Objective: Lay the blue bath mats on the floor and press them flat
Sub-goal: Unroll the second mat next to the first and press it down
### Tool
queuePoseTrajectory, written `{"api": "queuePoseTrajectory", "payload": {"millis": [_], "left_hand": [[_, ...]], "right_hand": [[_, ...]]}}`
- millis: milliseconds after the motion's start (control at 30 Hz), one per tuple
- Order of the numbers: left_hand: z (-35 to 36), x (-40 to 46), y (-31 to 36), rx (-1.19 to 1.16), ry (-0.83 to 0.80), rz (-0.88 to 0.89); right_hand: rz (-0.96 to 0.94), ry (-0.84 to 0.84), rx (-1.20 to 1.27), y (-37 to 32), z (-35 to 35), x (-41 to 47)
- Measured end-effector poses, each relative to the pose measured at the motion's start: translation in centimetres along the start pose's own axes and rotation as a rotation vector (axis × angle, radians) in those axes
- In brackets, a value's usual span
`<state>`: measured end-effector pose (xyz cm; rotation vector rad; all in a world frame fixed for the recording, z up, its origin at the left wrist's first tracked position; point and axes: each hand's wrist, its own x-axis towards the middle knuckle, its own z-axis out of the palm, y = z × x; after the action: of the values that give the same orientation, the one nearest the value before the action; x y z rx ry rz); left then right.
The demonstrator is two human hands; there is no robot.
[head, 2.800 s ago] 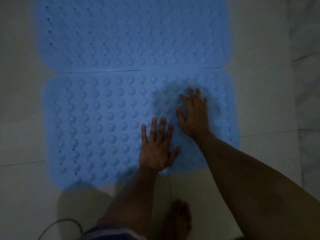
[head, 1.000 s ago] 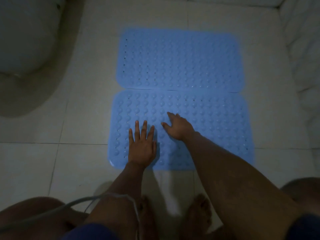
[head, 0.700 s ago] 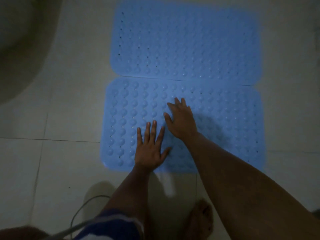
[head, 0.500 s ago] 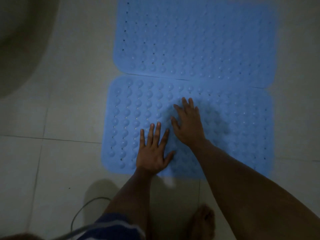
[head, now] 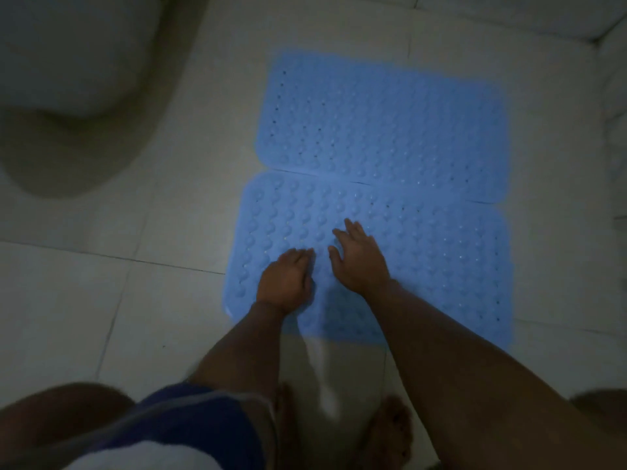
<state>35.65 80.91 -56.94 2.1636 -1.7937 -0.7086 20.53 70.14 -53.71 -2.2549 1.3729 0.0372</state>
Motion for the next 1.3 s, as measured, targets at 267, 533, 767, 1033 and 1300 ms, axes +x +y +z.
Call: {"api": "queuePoseTrajectory", "payload": {"millis": [267,533,767,1033,1300], "left_hand": [[-2.8,-2.1,-6.0,0.23,0.07,-0.241],[0.0,-2.6,-8.9,0.214,0.078,-0.306],[0.4,-2.0,-7.7,0.188,0.094,-0.331],[-1.1,-4.6,-7.8,0.233,0.143,-0.305],[-4.7,-6.0,-5.7,0.266,0.006,-0.286]], "right_hand": [[-0.11,-0.175,-0.081,-7.2,8.8,-0.3],[-0.164,-0.053,-0.163,-5.9,12.8,-1.8],[-0.163,-0.048,-0.166,-5.5,13.4,-1.6],[-0.165,-0.108,-0.14,-6.2,12.3,-2.0],[-0.036,-0.461,-0.005,-7.8,5.0,2.9]]}}
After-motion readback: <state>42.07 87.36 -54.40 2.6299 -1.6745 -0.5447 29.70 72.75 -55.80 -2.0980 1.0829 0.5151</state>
